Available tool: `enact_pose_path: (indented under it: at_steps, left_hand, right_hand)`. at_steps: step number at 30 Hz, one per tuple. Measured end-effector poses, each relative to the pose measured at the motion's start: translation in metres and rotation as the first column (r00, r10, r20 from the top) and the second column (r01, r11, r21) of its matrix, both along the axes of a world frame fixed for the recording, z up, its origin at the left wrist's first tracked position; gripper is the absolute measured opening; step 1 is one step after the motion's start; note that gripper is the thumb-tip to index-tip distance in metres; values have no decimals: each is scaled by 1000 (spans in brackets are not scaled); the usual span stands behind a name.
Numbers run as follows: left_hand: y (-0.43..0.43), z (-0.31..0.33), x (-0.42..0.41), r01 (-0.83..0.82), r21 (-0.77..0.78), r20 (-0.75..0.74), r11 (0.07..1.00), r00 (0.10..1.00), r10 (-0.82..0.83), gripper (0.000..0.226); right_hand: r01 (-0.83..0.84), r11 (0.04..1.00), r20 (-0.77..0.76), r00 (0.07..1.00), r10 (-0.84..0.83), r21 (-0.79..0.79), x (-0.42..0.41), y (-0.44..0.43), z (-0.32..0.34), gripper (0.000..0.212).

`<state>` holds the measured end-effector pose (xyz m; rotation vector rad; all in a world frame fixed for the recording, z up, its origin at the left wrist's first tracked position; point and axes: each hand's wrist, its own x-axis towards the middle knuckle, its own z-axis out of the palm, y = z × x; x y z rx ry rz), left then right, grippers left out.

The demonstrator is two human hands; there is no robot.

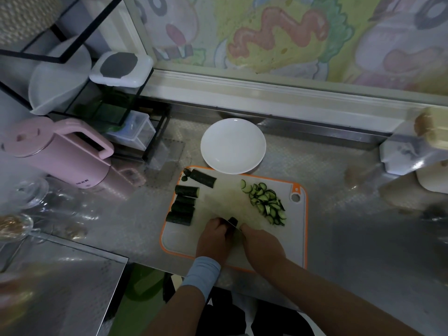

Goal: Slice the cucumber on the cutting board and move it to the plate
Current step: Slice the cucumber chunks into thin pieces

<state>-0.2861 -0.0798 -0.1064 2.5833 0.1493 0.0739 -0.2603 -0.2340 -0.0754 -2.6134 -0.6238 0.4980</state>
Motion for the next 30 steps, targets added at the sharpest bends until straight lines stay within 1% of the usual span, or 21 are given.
enact_pose_path:
  at_steps: [2, 6, 8, 11, 14, 18, 22, 24, 27, 29, 30]
  left_hand:
    - [0, 1, 0, 10, 3, 17, 1000, 1000, -10, 23]
    - [-1, 5, 3, -48, -10, -18, 999, 999, 48, 17]
    - [-2, 7, 4, -63, -17, -43, 998, 997, 63, 14]
    - [-3, 12, 4, -40, -13, -24, 999, 999, 39, 12]
    - [-2, 11, 3, -22, 11, 29, 1000, 999, 22, 13]
    - [-1, 8, 3, -42, 5, 26, 999, 999, 42, 14]
    - [0, 6, 4, -58, -21, -17, 998, 998, 58, 13]
    - [-1, 8, 6, -60, -37, -16, 998, 998, 59, 12]
    - [-3, 8, 7, -72, -38, -6, 997, 997, 72, 12]
    - [-2, 7, 6, -85, -37, -8, 996, 996, 85, 14]
    - [-1, 6, 6, -79, -32, -4, 996, 997, 79, 15]
  right_hand:
    - [-3, 1000, 66, 998, 3, 2, 0, 0, -2, 32]
    - [1, 1000, 39, 999, -2, 12, -5, -3, 7, 33]
    - [-2, 1000, 63, 998, 2, -10, -9, -10, 14, 33]
    - [-7, 999, 42, 999, 9, -52, -11, -21, 23, 35]
    - [-29, 997, 15, 999, 30, -73, -14, -31, 26, 37]
    - [-24, 998, 29, 999, 26, -51, -12, -29, 18, 37]
    - [-8, 999, -7, 1000, 7, -50, -3, -13, 8, 31]
    - [-34, 998, 36, 999, 36, -57, -1, -5, 5, 29]
    - [-42, 995, 86, 995, 50, -95, 2, 0, 0, 43]
    - [-59, 997, 50, 997, 61, -41, -1, 0, 4, 38]
    - [-26, 1000, 15, 1000, 26, -2, -1, 0, 9, 34]
